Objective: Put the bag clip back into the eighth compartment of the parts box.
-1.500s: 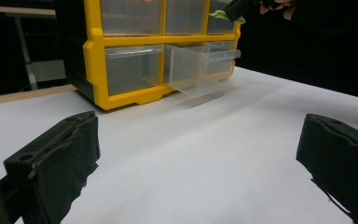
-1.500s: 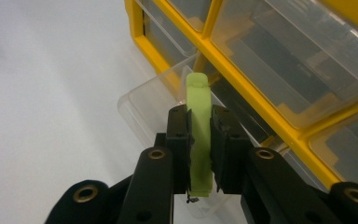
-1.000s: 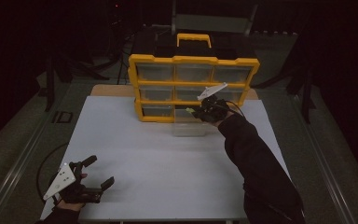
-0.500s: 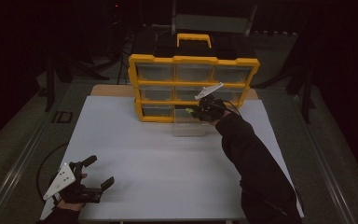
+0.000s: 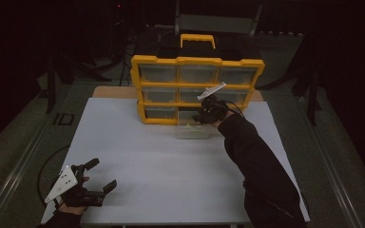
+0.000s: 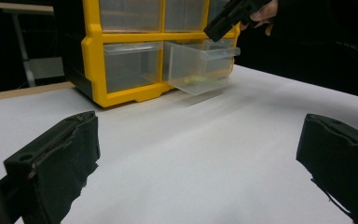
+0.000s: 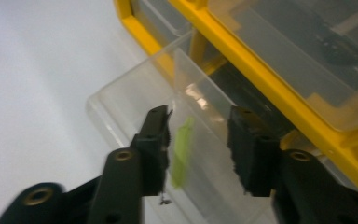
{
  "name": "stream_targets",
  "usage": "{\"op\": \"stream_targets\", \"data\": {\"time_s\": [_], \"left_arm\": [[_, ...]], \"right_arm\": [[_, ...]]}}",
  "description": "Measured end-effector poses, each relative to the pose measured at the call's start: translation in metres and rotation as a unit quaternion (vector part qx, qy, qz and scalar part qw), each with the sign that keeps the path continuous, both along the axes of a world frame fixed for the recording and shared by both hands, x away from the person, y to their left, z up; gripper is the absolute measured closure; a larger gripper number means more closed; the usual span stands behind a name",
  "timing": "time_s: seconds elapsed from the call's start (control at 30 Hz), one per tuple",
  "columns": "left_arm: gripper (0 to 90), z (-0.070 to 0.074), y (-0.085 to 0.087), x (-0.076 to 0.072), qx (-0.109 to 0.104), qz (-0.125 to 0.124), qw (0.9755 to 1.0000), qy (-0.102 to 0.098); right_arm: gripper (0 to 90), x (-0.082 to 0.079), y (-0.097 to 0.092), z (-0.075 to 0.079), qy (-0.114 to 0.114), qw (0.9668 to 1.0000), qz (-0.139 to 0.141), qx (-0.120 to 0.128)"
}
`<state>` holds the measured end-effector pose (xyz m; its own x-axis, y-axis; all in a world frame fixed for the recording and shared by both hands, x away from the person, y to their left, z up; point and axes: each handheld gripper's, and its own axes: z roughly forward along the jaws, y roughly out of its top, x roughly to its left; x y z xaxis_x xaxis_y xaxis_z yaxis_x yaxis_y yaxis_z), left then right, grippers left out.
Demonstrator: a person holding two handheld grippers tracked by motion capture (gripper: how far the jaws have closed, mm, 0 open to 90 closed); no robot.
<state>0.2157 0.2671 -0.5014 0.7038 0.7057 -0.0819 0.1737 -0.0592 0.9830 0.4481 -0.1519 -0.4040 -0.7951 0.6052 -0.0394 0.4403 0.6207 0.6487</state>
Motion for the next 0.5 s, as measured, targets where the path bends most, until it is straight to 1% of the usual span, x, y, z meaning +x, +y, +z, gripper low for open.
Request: {"op": "stream_targets", "data": {"time_s": [0.03,0.07,0.13,0.2,0.3,0.4,0.43,0.5], "left_arm": [[0.2,0.0,-0.0001,-0.0001,0.0,0.0,1.0,0.0],[0.2,0.0,0.0,-0.0001,0.0,0.0,1.0,0.0],[0.2,0.0,0.0,-0.0001,0.0,0.0,1.0,0.0],[0.1,0.0001,0.0,-0.0001,0.0,0.0,1.0,0.001],[0.2,0.0002,0.0001,0.0,-0.002,-0.001,1.0,0.002],[0.2,0.0002,0.0004,0.0001,-0.002,0.0,1.0,0.001],[0.2,0.0002,0.0004,0.0001,-0.001,0.0,1.0,0.001],[0.2,0.0003,0.0004,0.0,-0.001,0.0,1.0,0.001]], "right_arm": [[51.4,-0.0009,0.0004,0.0011,-0.001,1.0,0.002,0.001],[49.7,-0.002,0.0008,0.0021,-0.003,1.0,-0.002,0.001],[42.0,-0.0032,0.0008,0.0043,-0.001,1.0,0.0,0.004],[37.4,-0.005,0.001,0.0058,0.004,0.9999,0.004,0.011],[30.6,-0.0074,0.0012,0.0075,0.005,0.9998,0.004,0.018],[23.9,-0.0093,0.0012,0.0084,0.007,0.9997,-0.001,0.023],[20.1,-0.0097,0.0011,0.0086,0.008,0.9997,-0.003,0.024],[18.7,-0.01,0.001,0.0085,0.009,0.9996,-0.003,0.026]]}}
